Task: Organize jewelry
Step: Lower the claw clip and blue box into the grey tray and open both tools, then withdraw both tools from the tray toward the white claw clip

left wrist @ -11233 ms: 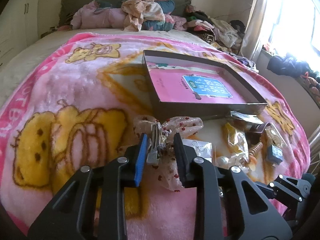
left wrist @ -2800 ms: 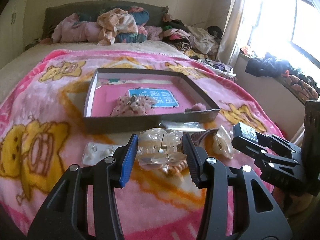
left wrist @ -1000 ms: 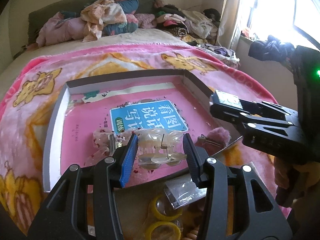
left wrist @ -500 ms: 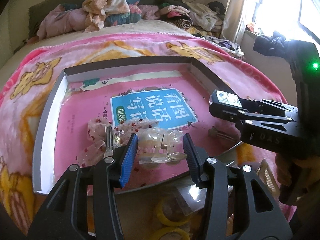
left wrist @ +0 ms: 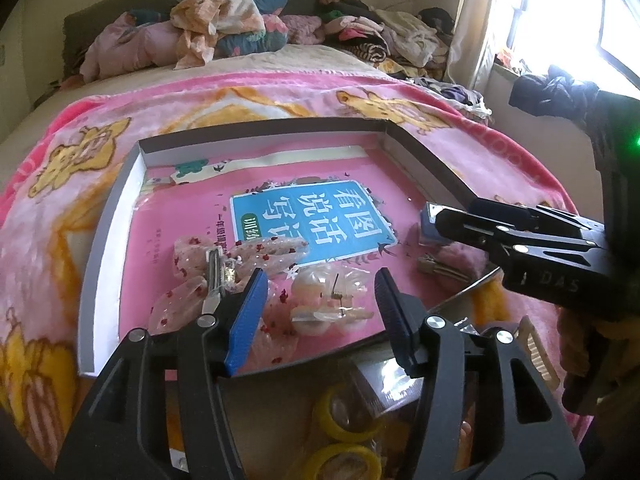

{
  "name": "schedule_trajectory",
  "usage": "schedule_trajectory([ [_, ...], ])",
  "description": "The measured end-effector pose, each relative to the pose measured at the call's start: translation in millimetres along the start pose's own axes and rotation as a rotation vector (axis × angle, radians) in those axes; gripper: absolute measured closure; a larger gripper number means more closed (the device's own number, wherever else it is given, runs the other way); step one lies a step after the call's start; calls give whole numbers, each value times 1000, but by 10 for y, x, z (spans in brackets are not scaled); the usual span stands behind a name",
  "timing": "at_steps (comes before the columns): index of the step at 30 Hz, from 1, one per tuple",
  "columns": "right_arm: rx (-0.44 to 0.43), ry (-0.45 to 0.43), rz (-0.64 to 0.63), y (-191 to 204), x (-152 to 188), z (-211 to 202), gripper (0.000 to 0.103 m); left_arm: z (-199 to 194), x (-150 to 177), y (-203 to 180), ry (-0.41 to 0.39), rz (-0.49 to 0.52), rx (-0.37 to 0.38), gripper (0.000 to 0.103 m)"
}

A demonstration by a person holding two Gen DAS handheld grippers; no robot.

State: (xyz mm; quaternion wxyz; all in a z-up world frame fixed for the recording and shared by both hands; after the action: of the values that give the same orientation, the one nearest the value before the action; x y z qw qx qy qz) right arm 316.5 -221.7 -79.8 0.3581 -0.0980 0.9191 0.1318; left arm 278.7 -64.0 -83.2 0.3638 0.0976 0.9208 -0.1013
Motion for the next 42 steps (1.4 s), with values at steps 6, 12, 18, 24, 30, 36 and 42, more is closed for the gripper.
schedule_trajectory([
  [6,17,-30,25,-43,33,-246,42,-145,0,-20,-30,3,-2,49],
  [12,70,-94,44,-122,138,-702,33,-316,22,-106,-68,4,7,45],
  [18,107,-143,55,-177,288,-1078,22,-472,59,-240,-97,20,11,41],
  [24,130,-174,54,-197,438,-1360,19,-628,128,-374,-125,15,25,33],
  [30,151,-203,42,-184,576,-1589,14,-752,190,-463,-145,16,28,25],
  [36,157,-223,46,-165,681,-1757,12,-889,230,-538,-176,20,31,16],
  [42,157,-238,39,-118,785,-1881,12,-1030,293,-595,-200,27,34,13],
])
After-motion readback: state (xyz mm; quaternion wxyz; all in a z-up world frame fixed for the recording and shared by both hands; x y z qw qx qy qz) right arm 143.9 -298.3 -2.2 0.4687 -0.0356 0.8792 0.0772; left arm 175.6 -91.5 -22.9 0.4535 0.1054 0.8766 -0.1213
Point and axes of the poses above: each gripper's, at about its wrist camera, not at the fingertips, and z roughly the way its jaws point, y to its left, x to its underside, the point moved 3 cm from there along z, roughly the way its jaws point, and after that the axes turned 1 degree about y, right-handed, at the moved point
